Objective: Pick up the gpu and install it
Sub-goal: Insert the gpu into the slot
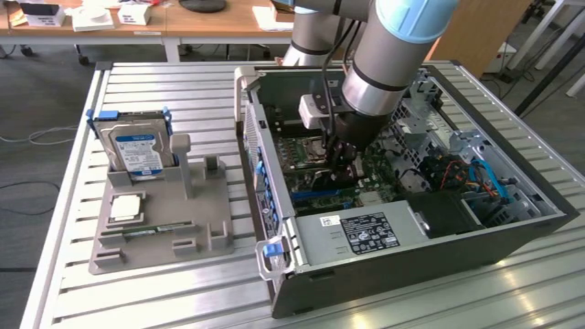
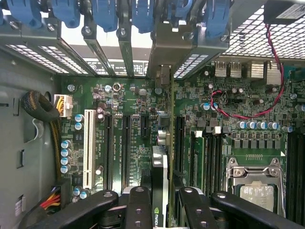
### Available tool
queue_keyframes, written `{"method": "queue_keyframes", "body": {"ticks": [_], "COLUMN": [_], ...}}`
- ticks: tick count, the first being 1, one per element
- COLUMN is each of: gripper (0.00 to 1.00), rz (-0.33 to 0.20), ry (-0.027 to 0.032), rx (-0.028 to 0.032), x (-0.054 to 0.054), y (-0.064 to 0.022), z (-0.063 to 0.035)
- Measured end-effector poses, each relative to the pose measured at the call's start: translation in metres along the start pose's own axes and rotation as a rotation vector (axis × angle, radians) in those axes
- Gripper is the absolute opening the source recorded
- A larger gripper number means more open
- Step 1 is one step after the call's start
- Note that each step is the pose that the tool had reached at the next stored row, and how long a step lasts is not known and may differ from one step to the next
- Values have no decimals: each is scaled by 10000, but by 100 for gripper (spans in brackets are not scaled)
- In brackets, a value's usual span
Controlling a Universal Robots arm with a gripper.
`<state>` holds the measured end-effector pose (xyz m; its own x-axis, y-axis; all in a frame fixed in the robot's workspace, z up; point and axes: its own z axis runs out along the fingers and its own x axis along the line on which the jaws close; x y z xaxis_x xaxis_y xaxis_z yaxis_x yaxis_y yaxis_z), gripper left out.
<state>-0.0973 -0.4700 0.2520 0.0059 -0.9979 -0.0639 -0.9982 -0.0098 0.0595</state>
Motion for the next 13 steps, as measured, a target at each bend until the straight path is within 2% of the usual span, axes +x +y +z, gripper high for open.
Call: {"method": "queue_keyframes", "body": {"ticks": [13], "gripper": [27], "rz": [15], "ry": [5], "rx": [-3], "x": [0], "y": [1], "z": [-16]}}
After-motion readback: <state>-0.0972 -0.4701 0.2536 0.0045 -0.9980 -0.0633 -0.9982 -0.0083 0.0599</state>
